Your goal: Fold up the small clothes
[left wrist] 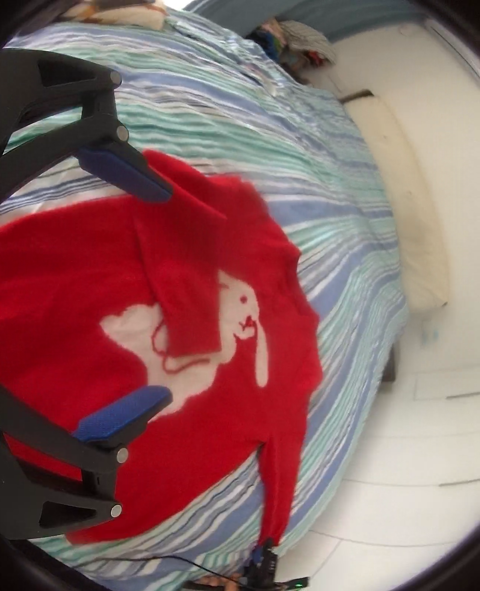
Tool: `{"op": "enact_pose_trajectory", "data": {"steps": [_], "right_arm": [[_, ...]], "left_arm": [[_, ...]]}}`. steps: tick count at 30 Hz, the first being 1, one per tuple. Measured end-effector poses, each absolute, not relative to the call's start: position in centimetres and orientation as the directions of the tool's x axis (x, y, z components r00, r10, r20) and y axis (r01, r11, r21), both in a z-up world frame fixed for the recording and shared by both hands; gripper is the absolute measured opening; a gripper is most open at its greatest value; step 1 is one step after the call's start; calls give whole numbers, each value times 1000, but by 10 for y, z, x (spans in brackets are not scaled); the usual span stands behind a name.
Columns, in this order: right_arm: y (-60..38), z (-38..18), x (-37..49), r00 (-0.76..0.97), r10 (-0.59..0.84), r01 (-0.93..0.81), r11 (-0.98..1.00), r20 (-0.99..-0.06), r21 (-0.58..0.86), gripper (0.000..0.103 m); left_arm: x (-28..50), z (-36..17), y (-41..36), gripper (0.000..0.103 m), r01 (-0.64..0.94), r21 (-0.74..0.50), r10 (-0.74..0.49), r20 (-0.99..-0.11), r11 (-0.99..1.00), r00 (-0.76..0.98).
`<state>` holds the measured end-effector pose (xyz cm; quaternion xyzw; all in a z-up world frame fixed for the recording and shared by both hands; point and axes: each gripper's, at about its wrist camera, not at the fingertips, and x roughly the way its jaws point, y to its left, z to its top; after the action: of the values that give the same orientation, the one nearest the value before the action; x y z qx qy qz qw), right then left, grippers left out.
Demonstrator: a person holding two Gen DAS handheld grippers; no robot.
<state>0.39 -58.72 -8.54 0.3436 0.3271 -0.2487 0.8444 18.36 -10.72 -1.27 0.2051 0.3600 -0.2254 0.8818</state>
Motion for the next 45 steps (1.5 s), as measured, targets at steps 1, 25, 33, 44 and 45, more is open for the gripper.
{"op": "enact_pose_trajectory", "data": {"steps": [1,25,33,44,45], "right_arm": [[-586,-85,4,661,-200,646,643,-724,412,42],[-585,-85,8,663,-208,646,645,-719,409,44],[-579,-85,11,654,-228,650,657,-721,382,46],[-575,-87,16,642,-252,653,676,-724,343,46],[-575,-87,16,641,-252,653,676,-725,342,46]], "left_arm": [[192,-26,-121,99,587,240,-234,-752,773,616],[283,12,162,3,-161,-275,-82,-700,948,710],[276,-47,282,3,-482,-184,157,-797,857,583],[265,-110,282,3,-522,-173,159,-833,835,530],[264,-111,283,3,-522,-183,151,-833,833,532]]}}
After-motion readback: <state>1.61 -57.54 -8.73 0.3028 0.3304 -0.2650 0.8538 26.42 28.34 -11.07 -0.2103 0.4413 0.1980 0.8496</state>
